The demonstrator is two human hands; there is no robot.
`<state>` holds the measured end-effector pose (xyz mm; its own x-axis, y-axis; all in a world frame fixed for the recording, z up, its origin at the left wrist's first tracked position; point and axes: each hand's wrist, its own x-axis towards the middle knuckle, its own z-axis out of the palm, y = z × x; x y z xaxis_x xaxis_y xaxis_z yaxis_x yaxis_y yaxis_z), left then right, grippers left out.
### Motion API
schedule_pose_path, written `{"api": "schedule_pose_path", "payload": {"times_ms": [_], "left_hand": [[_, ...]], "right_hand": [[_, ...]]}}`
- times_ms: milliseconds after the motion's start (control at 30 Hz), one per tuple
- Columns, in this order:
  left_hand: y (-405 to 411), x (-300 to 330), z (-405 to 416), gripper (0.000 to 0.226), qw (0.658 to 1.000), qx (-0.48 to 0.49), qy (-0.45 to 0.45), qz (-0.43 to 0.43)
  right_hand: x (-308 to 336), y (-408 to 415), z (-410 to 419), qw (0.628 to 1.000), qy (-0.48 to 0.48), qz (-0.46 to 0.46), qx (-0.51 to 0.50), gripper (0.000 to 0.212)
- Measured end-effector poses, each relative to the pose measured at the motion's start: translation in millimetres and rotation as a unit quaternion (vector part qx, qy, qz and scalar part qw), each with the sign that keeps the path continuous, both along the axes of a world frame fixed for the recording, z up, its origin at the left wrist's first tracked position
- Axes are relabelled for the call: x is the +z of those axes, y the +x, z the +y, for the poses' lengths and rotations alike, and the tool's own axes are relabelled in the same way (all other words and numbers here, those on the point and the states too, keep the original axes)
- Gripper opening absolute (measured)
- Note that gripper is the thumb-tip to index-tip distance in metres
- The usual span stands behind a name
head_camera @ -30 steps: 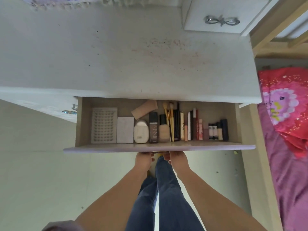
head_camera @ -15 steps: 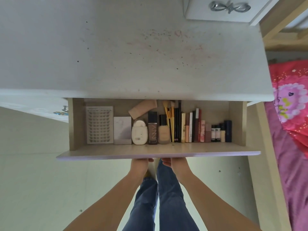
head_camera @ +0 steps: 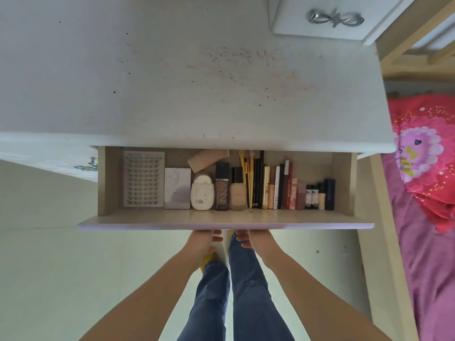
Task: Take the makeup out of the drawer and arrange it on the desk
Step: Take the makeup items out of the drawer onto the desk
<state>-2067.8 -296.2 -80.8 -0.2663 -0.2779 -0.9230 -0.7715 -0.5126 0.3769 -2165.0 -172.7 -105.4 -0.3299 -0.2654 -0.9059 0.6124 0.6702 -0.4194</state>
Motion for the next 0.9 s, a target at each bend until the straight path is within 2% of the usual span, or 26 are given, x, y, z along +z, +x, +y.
{"api": "schedule_pose_path", "payload": {"times_ms": [33,67,100,133,167,200,233,267,333,400,433,500,567,667,767,833,900], "left_hand": [[4,0,4,0.023,0.997,-0.074,-0.036,0.005],[7,11,5,0.027,0.981,-0.184,-0.067,0.001],[11,18,7,0.034,0.948,-0.307,-0.083,0.001],[12,31,8,0.036,0.9,-0.428,-0.084,0.002],[9,45,9,0.034,0.846,-0.525,-0.093,0.014],[4,61,11,0.032,0.813,-0.574,-0.089,0.033],[-6,76,12,0.032,0.81,-0.577,-0.077,0.066],[-22,92,13,0.031,0.822,-0.557,-0.059,0.105],[-62,105,14,0.025,0.847,-0.498,-0.068,0.176],[-104,90,18,0.021,0.854,-0.445,-0.152,0.223],[-122,75,20,0.022,0.849,-0.425,-0.217,0.228],[-151,40,26,0.03,0.815,-0.407,-0.352,0.216],[-167,10,31,0.038,0.772,-0.437,-0.426,0.178],[-180,-13,38,0.054,0.725,-0.503,-0.458,0.107],[-182,-25,43,0.057,0.674,-0.541,-0.498,0.067],[-181,-27,44,0.052,0.671,-0.53,-0.512,0.075],[-180,-26,45,0.041,0.68,-0.475,-0.548,0.11]], "right_hand": [[5,0,2,0.999,-0.022,-0.027,-0.009,0.02],[18,-2,5,0.999,-0.017,-0.03,0.021,0.018],[30,-6,10,0.996,0.007,-0.026,0.081,0.019],[48,-13,16,0.985,0.026,-0.019,0.169,0.023],[65,-22,23,0.968,0.026,-0.016,0.25,0.027],[82,-34,30,0.953,0.01,-0.021,0.301,0.029],[96,-48,39,0.946,-0.014,-0.027,0.323,0.03],[110,-62,46,0.944,-0.03,-0.025,0.328,0.029],[122,-95,51,0.951,-0.045,0.041,0.305,0.026],[112,-124,47,0.954,-0.047,0.163,0.246,0.024],[100,-137,44,0.944,-0.031,0.235,0.23,0.024],[65,-155,36,0.895,0.024,0.365,0.256,0.03],[32,-163,26,0.847,0.063,0.425,0.313,0.038],[4,-166,18,0.8,0.087,0.457,0.379,0.048],[-8,-168,21,0.752,0.08,0.512,0.408,0.052],[-10,-170,23,0.742,0.061,0.534,0.401,0.047],[-7,-171,24,0.74,0.042,0.557,0.374,0.038]]}}
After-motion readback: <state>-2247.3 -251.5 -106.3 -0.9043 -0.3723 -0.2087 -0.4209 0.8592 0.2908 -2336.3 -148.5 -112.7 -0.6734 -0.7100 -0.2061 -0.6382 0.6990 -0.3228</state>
